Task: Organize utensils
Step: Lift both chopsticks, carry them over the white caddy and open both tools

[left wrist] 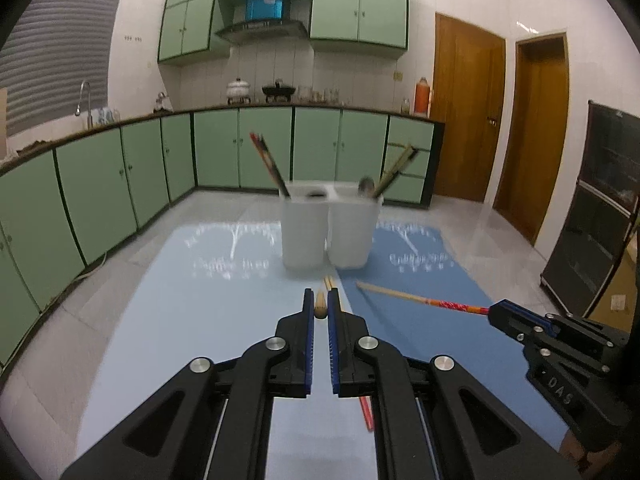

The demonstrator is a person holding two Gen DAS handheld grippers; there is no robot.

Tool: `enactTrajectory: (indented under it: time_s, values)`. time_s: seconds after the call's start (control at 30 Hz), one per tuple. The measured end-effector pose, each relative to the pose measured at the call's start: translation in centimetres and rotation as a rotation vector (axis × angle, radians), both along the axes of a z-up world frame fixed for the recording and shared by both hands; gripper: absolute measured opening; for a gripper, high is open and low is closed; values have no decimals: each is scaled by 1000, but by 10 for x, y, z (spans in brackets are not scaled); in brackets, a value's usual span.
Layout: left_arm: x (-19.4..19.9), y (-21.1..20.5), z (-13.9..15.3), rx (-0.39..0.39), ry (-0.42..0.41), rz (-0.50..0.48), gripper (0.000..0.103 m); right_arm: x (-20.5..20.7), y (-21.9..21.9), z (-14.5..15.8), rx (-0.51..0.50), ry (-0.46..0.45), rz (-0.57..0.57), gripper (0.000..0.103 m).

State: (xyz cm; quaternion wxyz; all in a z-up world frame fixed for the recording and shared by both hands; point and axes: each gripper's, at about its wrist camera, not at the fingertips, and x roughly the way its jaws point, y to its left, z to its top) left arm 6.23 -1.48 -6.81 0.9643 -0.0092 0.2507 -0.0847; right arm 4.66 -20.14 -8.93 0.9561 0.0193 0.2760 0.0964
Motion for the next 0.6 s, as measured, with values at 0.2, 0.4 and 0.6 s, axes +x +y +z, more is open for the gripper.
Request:
enactTrajectory:
  time_s: [0.2,0.4,0.6]
  values:
    - [6,2,20,-5,-40,-1,6,9,-6,29,30,-40,9,5]
    - [13,-3,37,-5,-68,-27,6,23,-8,52,52,-51,33,5]
    - [22,-5,49,-8,-81,-47,6,47,-13,72,72,-23,57,5]
